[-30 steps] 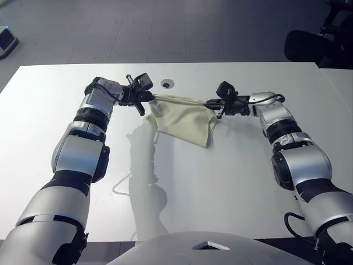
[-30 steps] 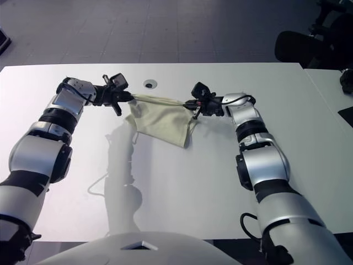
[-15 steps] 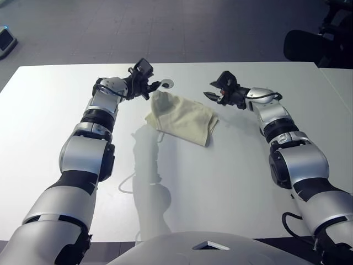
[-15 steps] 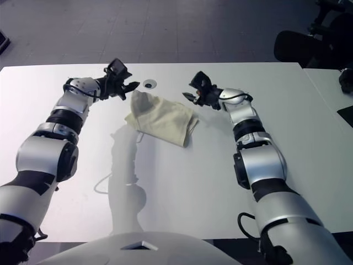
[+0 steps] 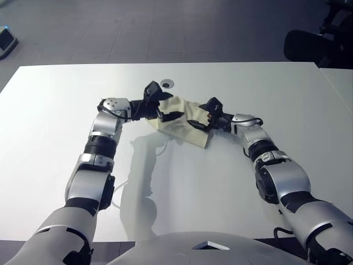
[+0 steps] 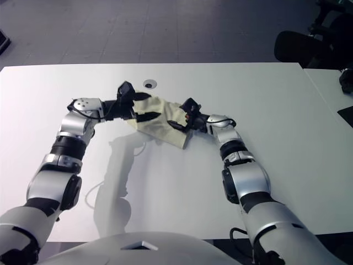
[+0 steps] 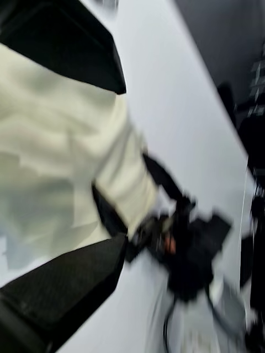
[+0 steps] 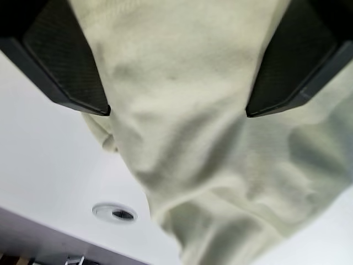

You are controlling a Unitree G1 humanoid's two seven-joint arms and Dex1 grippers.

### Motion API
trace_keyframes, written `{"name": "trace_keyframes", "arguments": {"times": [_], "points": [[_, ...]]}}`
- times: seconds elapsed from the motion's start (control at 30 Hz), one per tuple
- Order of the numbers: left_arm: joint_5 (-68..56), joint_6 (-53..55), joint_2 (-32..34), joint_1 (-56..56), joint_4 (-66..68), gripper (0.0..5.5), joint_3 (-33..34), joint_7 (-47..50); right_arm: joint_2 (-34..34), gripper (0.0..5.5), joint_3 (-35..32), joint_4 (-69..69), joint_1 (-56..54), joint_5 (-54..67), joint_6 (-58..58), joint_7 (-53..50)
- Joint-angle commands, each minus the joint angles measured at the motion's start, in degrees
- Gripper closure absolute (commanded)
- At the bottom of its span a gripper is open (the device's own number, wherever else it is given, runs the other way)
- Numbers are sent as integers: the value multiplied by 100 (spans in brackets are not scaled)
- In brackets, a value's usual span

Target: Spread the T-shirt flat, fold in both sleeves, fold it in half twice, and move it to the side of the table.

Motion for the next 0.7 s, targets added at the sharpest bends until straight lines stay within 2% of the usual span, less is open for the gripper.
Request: {"name": "trace_keyframes", "arguments": {"times": [0.03,0.23,0.33,0.6,0.7], "points": [[156,-17,-243,16,380,10,-23,581,-7,21,91,40,233,-128,164,113],[71,-738,-711,-856,2582,10,568,1831,-39,13,189,-127,639,-150,270,293],[148,-1008,-793,-1212,3259,10,742,2346,-88,13,293,-345,856,-178,326,444],[-207,-1227,-885,-1757,3574,10,1427,2570,-208,13,378,-915,1060,-93,494,640],[-645,-1145,-812,-1827,3251,10,1860,2386,-165,13,221,-1670,760,215,676,659]]}}
